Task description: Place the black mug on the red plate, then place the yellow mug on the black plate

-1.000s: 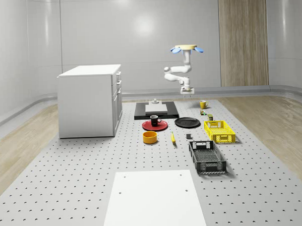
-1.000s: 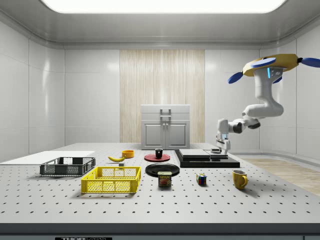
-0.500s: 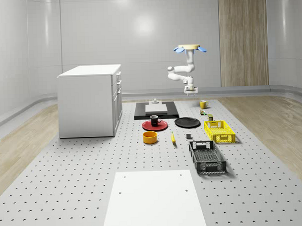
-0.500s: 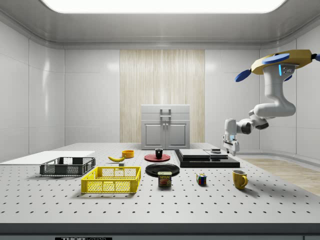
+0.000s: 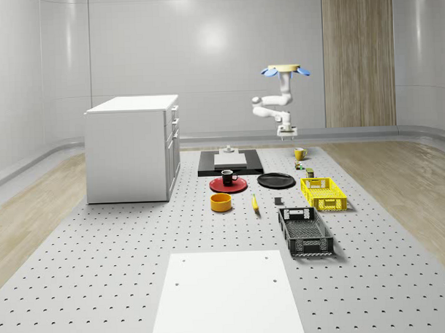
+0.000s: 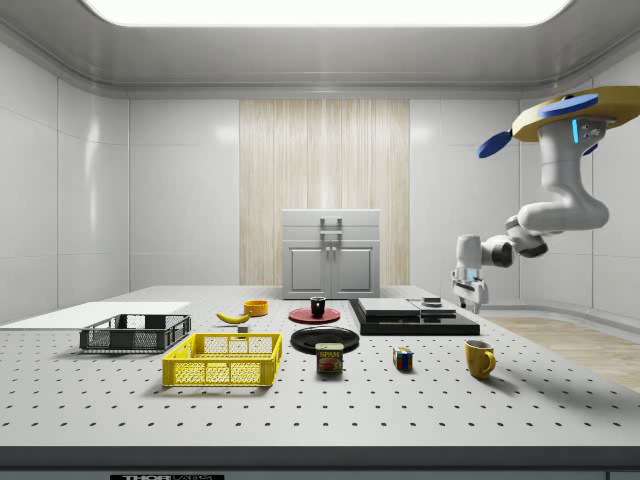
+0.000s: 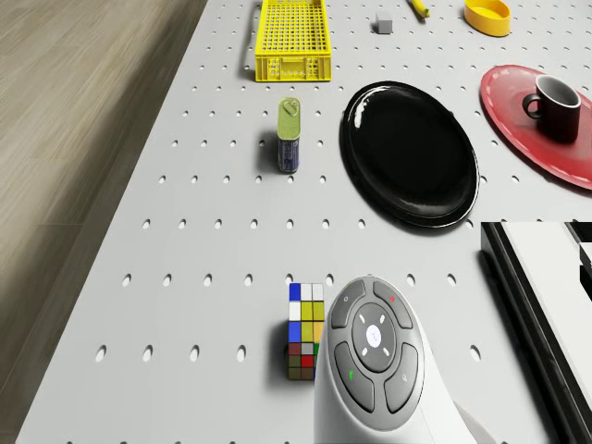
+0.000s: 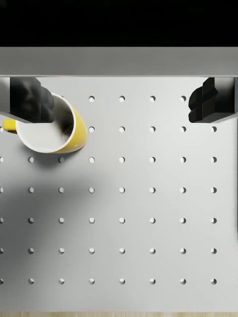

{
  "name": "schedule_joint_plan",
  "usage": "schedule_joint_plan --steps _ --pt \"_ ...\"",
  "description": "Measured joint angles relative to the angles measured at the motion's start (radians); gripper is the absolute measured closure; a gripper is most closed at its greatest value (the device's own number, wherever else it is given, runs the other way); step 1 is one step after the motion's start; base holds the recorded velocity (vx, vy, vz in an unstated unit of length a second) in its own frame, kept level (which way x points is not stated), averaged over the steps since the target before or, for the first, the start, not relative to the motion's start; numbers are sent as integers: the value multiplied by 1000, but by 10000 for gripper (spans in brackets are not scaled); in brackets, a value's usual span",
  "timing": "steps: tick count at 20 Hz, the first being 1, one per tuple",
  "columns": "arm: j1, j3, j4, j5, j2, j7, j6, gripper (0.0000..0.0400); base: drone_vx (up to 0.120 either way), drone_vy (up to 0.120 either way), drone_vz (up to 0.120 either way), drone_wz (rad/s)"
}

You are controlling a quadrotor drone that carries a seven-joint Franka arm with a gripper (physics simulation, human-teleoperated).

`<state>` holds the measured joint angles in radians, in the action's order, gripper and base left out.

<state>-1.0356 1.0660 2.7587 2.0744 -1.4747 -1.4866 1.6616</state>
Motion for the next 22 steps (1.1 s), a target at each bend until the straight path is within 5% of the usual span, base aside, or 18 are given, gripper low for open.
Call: schedule_joint_plan --steps 11,22 --pt "0 0 0 0 0 0 0 0 0 116 -120 0" --pt "-60 14 -57 -6 32 -8 -8 0 0 0 0 0"
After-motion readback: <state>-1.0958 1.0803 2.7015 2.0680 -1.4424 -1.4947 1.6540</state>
